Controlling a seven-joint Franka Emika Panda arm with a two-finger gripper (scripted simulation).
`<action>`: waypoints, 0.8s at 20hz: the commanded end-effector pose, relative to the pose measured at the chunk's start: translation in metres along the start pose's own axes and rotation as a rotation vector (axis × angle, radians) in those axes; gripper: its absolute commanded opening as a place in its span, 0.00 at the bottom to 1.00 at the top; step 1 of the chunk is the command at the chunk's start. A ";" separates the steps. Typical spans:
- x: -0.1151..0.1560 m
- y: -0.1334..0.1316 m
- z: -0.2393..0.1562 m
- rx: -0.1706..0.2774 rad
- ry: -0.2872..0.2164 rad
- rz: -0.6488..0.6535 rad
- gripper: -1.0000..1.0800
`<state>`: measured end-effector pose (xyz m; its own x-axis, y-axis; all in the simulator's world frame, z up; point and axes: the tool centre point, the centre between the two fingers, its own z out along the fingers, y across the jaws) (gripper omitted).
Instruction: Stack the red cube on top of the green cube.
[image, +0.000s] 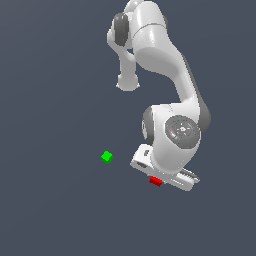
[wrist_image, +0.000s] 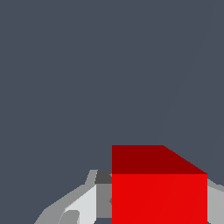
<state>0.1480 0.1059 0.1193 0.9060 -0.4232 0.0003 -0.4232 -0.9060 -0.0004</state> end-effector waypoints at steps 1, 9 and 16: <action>0.000 0.000 0.000 0.000 0.000 0.000 0.00; -0.002 0.012 0.003 0.000 0.000 0.000 0.00; -0.006 0.038 0.009 0.000 0.000 0.000 0.00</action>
<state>0.1304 0.0800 0.1115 0.9063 -0.4226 -0.0002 -0.4226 -0.9063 -0.0001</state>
